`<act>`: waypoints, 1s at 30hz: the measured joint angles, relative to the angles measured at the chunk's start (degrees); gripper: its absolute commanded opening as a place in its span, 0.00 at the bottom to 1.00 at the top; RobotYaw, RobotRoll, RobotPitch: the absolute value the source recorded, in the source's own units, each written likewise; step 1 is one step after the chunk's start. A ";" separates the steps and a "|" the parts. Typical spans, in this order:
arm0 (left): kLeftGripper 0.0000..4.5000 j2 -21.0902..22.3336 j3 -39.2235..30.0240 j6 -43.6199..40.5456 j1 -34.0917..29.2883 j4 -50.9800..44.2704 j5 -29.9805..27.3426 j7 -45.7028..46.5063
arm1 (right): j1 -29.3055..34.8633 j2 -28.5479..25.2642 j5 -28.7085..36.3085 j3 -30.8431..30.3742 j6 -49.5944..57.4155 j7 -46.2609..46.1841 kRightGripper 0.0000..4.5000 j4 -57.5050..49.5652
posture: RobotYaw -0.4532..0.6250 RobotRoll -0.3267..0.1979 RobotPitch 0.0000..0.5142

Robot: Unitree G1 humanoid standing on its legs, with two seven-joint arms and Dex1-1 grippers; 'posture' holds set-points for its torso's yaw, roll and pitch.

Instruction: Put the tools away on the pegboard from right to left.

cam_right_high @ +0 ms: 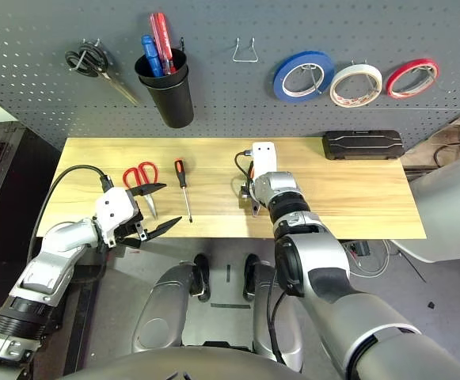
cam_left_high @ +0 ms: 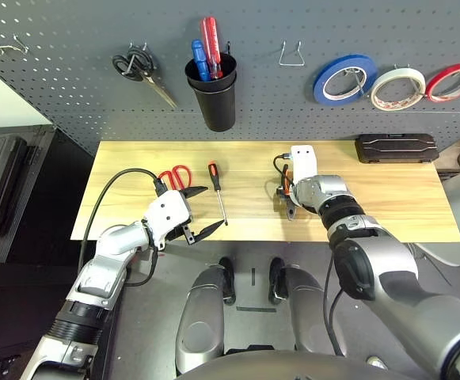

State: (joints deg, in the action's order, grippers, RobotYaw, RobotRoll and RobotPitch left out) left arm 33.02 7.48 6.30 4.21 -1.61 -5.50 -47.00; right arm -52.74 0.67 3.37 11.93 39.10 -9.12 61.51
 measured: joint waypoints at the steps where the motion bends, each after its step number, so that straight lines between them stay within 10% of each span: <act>1: 1.00 0.03 0.00 -0.07 -0.07 -0.09 0.00 0.00 | -0.17 -0.04 0.01 0.00 -0.51 0.05 0.99 0.52 | 0.59 0.62 0.61; 3: 1.00 0.04 0.00 -0.23 -0.27 -0.23 0.00 0.01 | -0.34 -0.14 0.09 0.04 -1.50 0.17 0.99 1.55 | 0.59 0.62 0.61; 8: 1.00 0.04 0.08 -0.56 -0.60 -0.59 0.00 0.03 | -0.75 -0.55 0.60 0.18 -2.60 0.06 0.64 2.68 | 0.59 0.62 0.60; 21: 1.00 -0.33 0.28 -0.80 -0.35 -1.10 -0.05 0.29 | 1.72 -1.10 -0.21 -3.24 -3.99 3.32 0.64 -0.99 | 0.58 0.62 0.55; 30: 1.00 -0.47 -2.16 -2.21 -0.78 -2.92 -1.15 1.84 | 17.69 -6.99 -3.47 -13.42 -1.25 12.81 0.64 -30.66 | 0.59 0.62 0.48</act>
State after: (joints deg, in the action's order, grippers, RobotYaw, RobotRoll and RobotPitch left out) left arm 32.55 5.32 4.10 3.43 -4.52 -6.65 -45.16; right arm -35.05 -6.32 -0.10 -1.49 37.85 3.69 30.85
